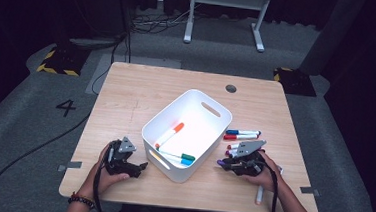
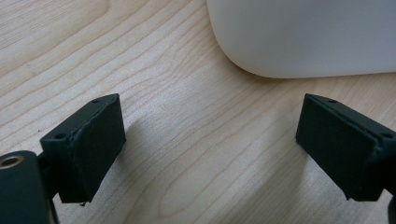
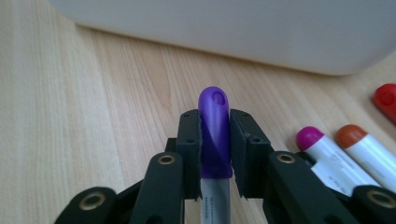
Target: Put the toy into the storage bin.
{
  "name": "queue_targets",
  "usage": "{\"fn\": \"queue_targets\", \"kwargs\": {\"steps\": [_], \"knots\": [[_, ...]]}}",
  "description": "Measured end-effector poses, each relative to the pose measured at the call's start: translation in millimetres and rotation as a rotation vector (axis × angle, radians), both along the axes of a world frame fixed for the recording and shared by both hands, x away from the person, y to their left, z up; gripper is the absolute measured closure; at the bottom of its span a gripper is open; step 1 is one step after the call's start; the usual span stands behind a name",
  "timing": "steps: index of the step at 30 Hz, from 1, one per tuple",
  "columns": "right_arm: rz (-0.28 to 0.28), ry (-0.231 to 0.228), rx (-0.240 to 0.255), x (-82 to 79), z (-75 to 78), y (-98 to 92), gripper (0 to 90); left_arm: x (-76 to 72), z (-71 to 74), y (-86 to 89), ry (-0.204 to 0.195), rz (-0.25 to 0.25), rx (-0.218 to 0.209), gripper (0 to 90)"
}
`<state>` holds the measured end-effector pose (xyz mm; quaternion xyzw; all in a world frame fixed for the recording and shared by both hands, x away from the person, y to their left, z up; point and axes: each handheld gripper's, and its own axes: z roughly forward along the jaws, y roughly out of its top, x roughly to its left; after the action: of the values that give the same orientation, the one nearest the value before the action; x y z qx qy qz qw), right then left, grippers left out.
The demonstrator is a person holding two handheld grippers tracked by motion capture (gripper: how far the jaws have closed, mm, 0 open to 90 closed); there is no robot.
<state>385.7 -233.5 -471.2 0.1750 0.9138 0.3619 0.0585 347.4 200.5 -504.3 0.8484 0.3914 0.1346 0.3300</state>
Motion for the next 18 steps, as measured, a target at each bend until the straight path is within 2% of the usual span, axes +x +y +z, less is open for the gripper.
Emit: {"fn": "queue_targets", "kwargs": {"steps": [3,4,5,10,18], "knots": [[-0.011,-0.011,0.049,-2.7,8.1,-7.5,74.9,0.0,0.0,0.0,0.0,0.0,0.0,8.3],[-0.011,-0.011,0.049,-2.7,8.1,-7.5,74.9,0.0,0.0,0.0,0.0,0.0,0.0,8.3],[-0.02,-0.022,0.083,-4.9,15.7,-11.7,75.0,0.0,0.0,0.0,0.0,0.0,0.0,8.3],[-0.032,-0.057,0.163,-12.4,40.6,-19.2,75.0,0.0,0.0,0.0,0.0,0.0,0.0,8.3],[-0.028,-0.095,0.221,-25.5,83.3,-13.1,75.0,0.0,0.0,0.0,0.0,0.0,0.0,8.3]]}}
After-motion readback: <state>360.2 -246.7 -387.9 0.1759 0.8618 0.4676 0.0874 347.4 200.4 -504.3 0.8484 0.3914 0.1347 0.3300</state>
